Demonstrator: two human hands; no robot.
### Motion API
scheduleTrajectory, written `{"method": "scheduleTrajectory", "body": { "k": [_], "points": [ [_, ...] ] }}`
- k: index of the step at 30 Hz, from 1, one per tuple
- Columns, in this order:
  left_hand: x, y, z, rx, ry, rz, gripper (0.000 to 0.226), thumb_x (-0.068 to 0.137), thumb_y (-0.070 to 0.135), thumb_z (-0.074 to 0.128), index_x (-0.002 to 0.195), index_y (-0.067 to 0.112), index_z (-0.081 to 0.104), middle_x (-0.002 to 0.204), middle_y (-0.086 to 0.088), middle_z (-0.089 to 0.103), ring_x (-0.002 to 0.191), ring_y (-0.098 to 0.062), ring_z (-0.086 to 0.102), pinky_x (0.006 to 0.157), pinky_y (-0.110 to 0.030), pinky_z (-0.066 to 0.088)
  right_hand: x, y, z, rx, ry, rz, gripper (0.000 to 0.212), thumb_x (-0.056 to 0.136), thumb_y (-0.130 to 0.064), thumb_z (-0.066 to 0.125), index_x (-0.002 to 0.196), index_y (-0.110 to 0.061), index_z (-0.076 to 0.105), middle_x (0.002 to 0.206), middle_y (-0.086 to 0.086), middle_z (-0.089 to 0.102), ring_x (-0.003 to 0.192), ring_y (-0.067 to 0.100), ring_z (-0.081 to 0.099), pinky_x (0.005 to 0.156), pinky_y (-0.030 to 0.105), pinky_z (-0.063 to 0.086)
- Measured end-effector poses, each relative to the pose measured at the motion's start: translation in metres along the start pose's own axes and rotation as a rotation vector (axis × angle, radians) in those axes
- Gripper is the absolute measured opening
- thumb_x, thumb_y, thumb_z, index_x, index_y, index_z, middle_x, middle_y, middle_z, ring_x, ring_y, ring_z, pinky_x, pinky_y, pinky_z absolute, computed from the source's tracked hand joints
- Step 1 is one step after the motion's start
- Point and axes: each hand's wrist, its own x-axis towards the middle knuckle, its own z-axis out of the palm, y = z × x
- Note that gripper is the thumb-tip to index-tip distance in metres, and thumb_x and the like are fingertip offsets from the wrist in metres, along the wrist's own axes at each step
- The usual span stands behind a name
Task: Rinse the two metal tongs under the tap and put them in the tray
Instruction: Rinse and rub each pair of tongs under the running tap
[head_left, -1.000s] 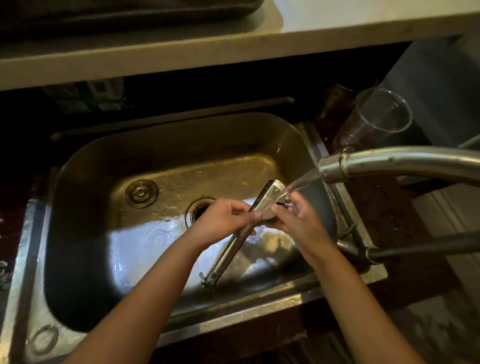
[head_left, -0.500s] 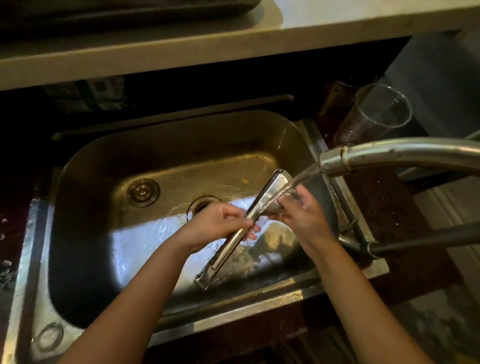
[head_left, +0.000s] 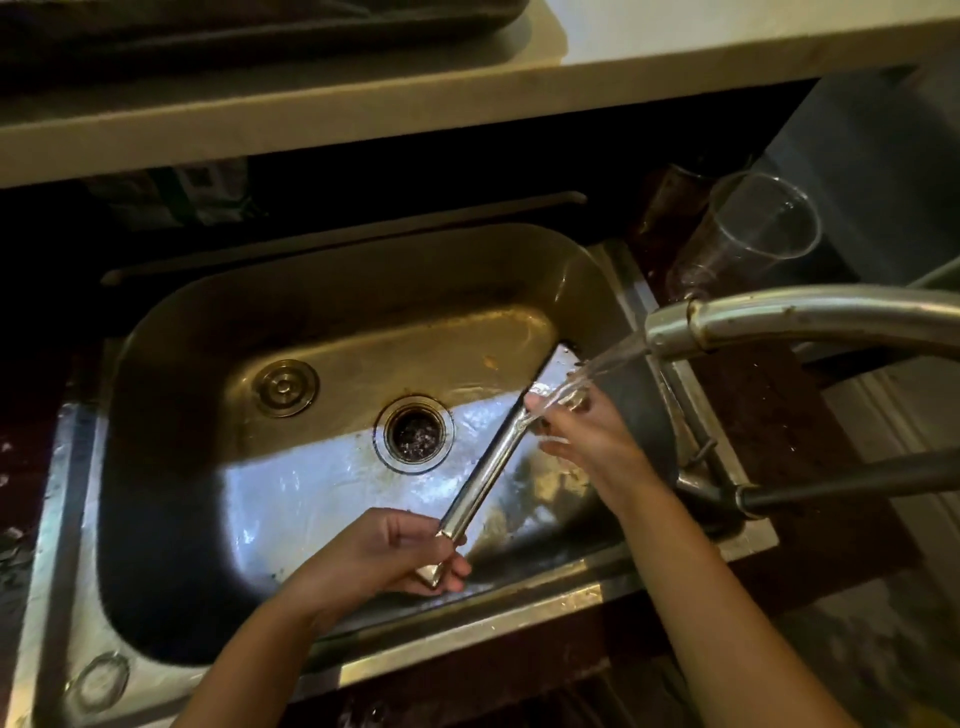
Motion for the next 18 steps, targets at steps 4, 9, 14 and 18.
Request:
{"method": "scheduleTrajectory", "body": {
  "k": [4,9,14,18],
  "points": [
    [-0.016,-0.003,0.008,-0.06,0.019,-0.002,0.031,0.074,0.031,0.063,0.086,0.004,0.073,0.084,-0.015,0.075,0.076,-0.014,0.069,0.067,-0.02,0.054,-0.001,0.002,0.012,-0.077,0.129,-0.009,0.048,0.07,-0.029,0.078,0.109,-0.016,0.054,0.098,0.003,0.067,0.089,0.019,0.065,0.081,0.034,0.053],
    [-0.036,-0.001,0.017,-0.127,0.047,-0.023,0.028,0.073,0.03,0.062,0.082,0.006,0.075,0.076,-0.007,0.076,0.072,-0.013,0.07,0.064,-0.019,0.055,0.002,0.001,0.014,-0.096,0.318,-0.071,0.018,0.086,-0.028,0.061,0.078,-0.012,0.058,0.083,0.015,0.063,0.08,0.028,0.059,0.076,0.042,0.049],
    [-0.046,0.007,0.02,-0.101,0.083,-0.042,0.029,0.071,0.031,0.066,0.085,0.007,0.075,0.08,-0.009,0.076,0.074,-0.013,0.07,0.063,-0.017,0.054,-0.009,-0.007,0.01,-0.302,0.196,0.03,0.045,0.095,-0.048,0.034,0.104,-0.012,0.059,0.109,0.019,0.063,0.101,0.037,0.061,0.09,0.051,0.051],
    [-0.046,0.009,0.028,-0.116,0.104,-0.058,0.025,0.076,0.029,0.065,0.086,0.008,0.075,0.084,-0.009,0.077,0.076,-0.013,0.071,0.066,-0.018,0.056,-0.033,-0.017,0.001,-0.533,0.287,-0.089,0.047,0.095,-0.042,0.037,0.135,-0.018,0.041,0.134,0.015,0.053,0.121,0.034,0.05,0.098,0.04,0.04]
  ]
}}
